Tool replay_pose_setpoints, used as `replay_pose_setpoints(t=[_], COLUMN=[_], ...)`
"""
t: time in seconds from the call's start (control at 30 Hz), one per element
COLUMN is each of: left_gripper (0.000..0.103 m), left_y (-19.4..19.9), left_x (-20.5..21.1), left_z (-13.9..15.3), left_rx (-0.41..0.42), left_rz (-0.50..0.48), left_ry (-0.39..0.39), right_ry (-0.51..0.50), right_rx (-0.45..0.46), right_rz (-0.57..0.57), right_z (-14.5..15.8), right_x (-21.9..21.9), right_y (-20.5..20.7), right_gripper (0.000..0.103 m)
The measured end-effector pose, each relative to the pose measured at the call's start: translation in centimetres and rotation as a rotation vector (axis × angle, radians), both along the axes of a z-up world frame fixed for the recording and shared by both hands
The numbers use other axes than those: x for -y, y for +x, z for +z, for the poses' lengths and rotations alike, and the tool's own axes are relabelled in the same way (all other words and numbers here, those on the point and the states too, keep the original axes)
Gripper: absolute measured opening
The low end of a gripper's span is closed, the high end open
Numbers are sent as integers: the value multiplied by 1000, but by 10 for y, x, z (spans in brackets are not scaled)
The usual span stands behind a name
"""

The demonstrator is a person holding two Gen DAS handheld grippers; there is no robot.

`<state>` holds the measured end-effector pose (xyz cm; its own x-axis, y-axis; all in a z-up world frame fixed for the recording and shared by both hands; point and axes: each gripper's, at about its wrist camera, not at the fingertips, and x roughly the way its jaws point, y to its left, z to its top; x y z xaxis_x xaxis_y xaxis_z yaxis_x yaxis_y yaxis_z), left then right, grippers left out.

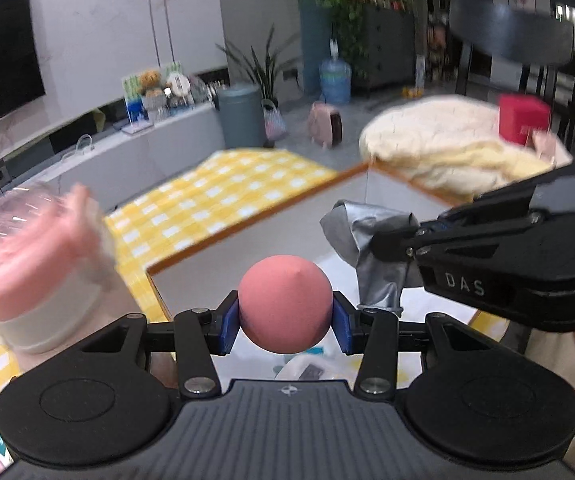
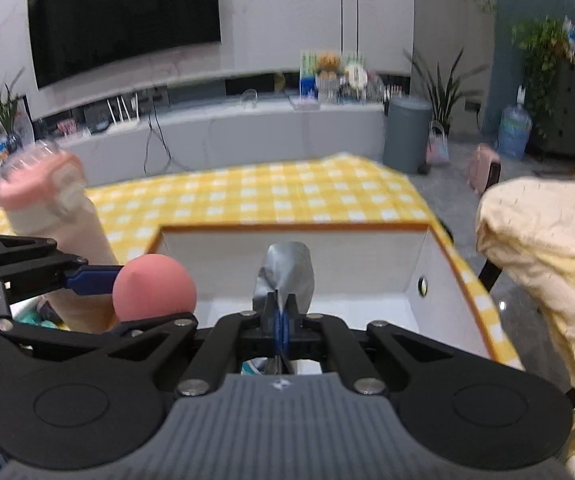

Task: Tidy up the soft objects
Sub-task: 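Carry the pink ball with the left tool while the right tool carries the grey cloth to the box, then open the left tool dropping the ball while the right tool releases the grey cloth into the box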

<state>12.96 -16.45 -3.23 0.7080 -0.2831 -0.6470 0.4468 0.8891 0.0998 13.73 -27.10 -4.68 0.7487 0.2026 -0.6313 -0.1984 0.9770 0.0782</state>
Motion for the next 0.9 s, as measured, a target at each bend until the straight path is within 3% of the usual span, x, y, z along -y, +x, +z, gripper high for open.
replay_pose_setpoints(t=[0.13, 0.4, 0.7, 0.9], left_gripper=[53, 54, 63, 70], left_y=[15, 33, 42, 35], left_x=[6, 12, 20, 23], left_z=[-20, -38, -47, -40], left_rx=[-43, -100, -107, -71], left_rz=[-3, -19, -33, -53], left_ry=[88, 166, 181, 184], right_ry=[14, 65, 41, 45], right_rx=[-84, -214, -236, -228], right_rz=[4, 3, 0, -11], right_z=[-17, -46, -54, -51], right_x=[3, 2, 6, 10], right_y=[21, 51, 51, 47], right_gripper=[0, 0, 7, 23])
